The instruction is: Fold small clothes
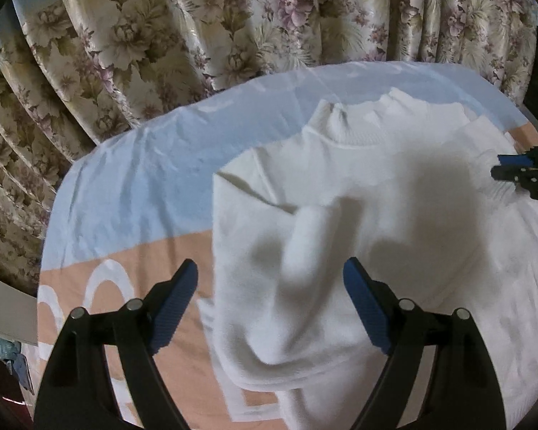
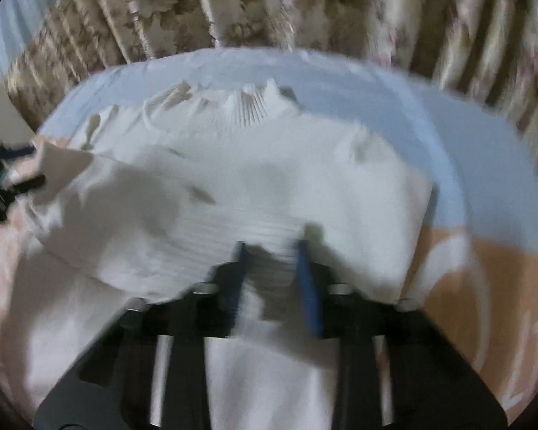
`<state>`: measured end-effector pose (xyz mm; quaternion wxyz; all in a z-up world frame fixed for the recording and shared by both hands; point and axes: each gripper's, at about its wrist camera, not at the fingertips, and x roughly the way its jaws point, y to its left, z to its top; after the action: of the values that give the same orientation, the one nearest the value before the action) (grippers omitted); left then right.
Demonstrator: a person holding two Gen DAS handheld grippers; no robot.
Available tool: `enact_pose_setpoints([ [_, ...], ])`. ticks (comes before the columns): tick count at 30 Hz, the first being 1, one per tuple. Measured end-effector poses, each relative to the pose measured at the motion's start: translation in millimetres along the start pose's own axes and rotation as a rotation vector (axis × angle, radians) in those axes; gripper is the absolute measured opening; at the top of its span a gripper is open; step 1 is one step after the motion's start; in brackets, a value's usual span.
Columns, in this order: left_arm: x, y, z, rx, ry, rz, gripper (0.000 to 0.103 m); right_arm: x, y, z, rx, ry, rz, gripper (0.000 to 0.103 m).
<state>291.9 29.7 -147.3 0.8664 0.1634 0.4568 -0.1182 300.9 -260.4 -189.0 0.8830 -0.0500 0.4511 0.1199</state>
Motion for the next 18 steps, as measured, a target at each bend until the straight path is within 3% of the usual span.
enact_pose_setpoints([
  [4,-2,13,6,-0.001,0.004,0.007,0.091,-27,-1,-2,-0.046,-0.114,-0.138,0.009],
  [6,0,19,9,-0.021,0.01,-0.012,0.091,-35,-9,-8,-0.045,-0.103,-0.191,0.009],
  [11,12,22,16,-0.055,0.02,-0.088,0.091,-34,-18,-30,-0.049,-0.043,-0.198,0.009],
  [12,20,22,19,-0.063,0.037,-0.113,0.089,-33,-19,-33,-0.044,-0.039,-0.195,0.009],
  [13,29,21,22,-0.068,0.066,-0.128,0.071,-33,-18,-35,-0.039,-0.038,-0.193,0.009],
  [15,53,20,25,-0.074,0.161,-0.152,0.048,-33,-18,-34,-0.026,-0.041,-0.186,0.009],
  [18,62,14,33,-0.025,0.191,-0.152,0.046,-32,-16,-33,-0.028,-0.039,-0.184,0.009],
])
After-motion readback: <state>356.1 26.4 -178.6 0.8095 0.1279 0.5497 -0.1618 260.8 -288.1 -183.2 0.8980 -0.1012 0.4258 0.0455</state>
